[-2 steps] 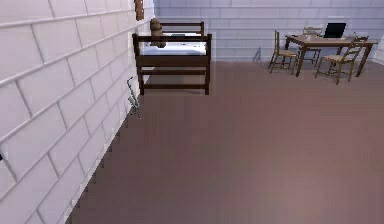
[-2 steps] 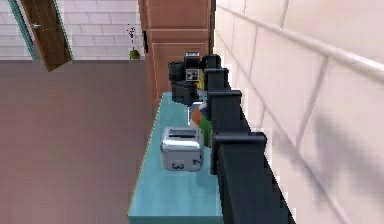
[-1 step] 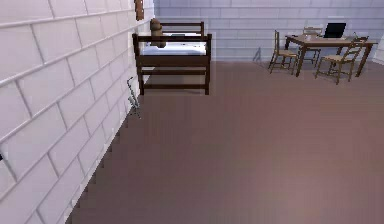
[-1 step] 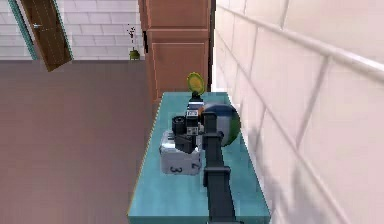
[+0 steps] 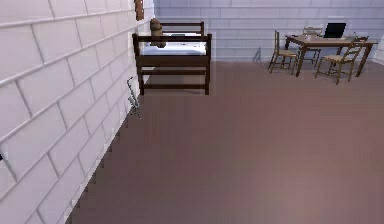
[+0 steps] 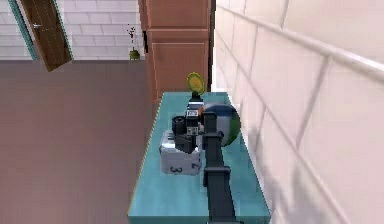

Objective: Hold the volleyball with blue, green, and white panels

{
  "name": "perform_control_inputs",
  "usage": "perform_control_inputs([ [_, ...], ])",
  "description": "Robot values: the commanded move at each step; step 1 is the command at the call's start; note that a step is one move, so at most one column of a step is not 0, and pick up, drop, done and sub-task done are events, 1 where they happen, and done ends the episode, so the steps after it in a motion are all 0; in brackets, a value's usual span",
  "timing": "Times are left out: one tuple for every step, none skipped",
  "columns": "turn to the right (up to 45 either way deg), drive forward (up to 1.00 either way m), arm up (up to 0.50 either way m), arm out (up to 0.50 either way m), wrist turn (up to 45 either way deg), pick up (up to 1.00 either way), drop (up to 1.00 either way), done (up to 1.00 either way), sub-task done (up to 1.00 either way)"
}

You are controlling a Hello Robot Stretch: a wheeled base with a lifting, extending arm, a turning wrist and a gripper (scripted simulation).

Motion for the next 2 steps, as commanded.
perform_control_inputs([
  [0.0,0.0,0.1,0.0,0.0,0.0,0.0,0.0,0.0],
  [0.0,0.0,0.0,0.0,0.0,0.0,0.0,1.0,0.0],
])
